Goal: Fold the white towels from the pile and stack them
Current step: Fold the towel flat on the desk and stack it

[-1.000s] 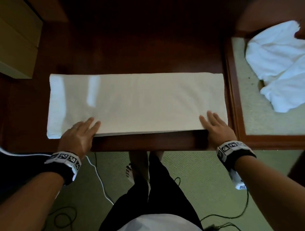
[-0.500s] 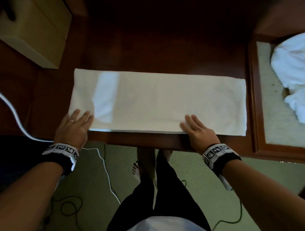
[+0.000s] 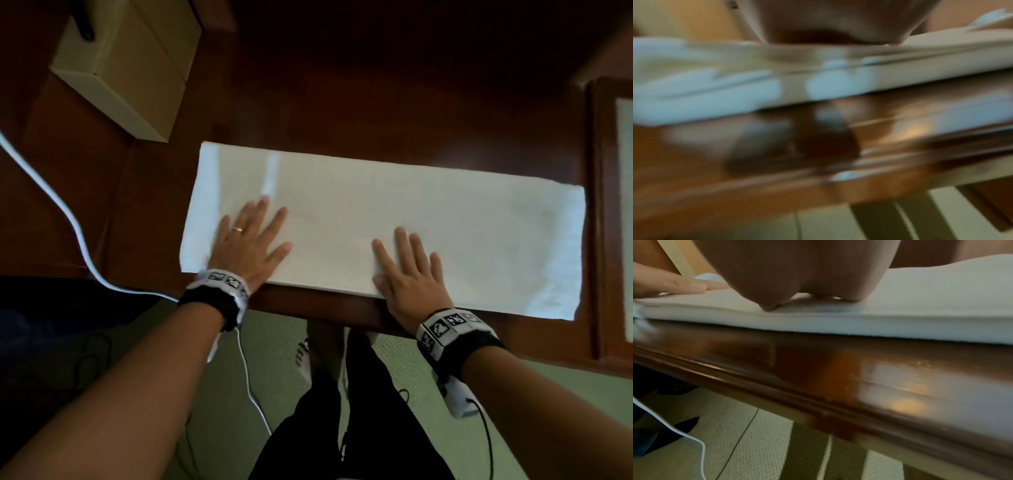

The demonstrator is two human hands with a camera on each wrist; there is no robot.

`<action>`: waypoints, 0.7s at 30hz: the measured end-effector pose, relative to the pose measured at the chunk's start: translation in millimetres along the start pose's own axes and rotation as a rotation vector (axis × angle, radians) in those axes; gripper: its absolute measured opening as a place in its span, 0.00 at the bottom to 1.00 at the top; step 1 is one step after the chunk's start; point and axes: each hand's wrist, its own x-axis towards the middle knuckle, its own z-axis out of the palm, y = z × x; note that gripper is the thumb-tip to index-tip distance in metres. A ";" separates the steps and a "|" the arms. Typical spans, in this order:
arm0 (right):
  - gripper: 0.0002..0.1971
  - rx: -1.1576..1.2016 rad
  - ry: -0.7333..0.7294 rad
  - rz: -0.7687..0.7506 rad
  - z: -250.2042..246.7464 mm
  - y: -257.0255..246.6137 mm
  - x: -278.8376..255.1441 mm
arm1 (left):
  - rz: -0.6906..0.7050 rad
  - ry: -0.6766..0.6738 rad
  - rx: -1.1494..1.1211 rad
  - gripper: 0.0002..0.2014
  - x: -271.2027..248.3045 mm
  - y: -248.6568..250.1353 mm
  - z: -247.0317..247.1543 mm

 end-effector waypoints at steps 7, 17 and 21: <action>0.30 0.083 0.109 0.039 -22.1 -15.1 9.5 | -0.282 0.133 -0.066 0.38 18.2 -39.7 -22.5; 0.33 0.005 0.065 0.259 -10.6 79.7 -6.0 | -0.076 0.079 -0.073 0.37 9.3 36.2 19.9; 0.37 0.227 0.141 0.647 -34.6 126.8 -12.5 | -0.116 0.120 -0.137 0.38 12.2 56.2 14.1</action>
